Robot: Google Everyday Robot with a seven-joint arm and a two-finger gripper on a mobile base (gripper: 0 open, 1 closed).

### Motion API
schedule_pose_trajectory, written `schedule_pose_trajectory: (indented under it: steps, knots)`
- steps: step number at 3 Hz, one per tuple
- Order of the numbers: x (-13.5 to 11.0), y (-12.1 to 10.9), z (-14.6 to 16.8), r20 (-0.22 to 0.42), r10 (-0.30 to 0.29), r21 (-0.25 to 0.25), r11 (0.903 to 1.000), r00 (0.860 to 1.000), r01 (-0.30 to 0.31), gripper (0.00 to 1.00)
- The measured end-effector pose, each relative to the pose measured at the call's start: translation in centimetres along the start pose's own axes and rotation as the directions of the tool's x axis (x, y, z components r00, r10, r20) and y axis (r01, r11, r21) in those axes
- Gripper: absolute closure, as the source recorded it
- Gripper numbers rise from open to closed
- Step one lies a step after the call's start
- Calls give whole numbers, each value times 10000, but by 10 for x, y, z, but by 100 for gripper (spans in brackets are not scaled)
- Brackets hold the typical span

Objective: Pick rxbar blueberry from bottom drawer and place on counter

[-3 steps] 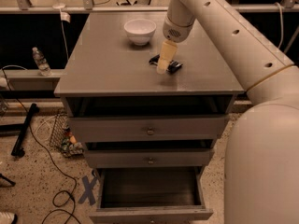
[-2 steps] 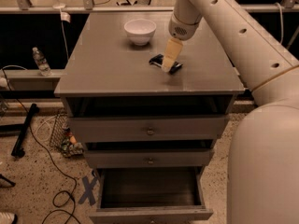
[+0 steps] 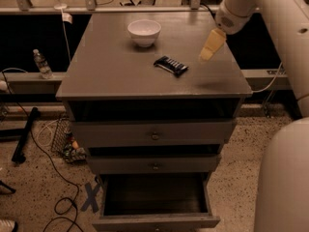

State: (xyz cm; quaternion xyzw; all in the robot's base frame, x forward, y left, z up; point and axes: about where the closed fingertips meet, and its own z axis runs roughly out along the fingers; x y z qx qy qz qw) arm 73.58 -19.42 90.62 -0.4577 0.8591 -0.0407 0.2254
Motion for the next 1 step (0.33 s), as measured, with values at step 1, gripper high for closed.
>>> schedule_pose_trajectory:
  steps: [1]
  knots:
    - [55, -33, -20, 507, 1598, 304, 9864, 9859, -1614, 0]
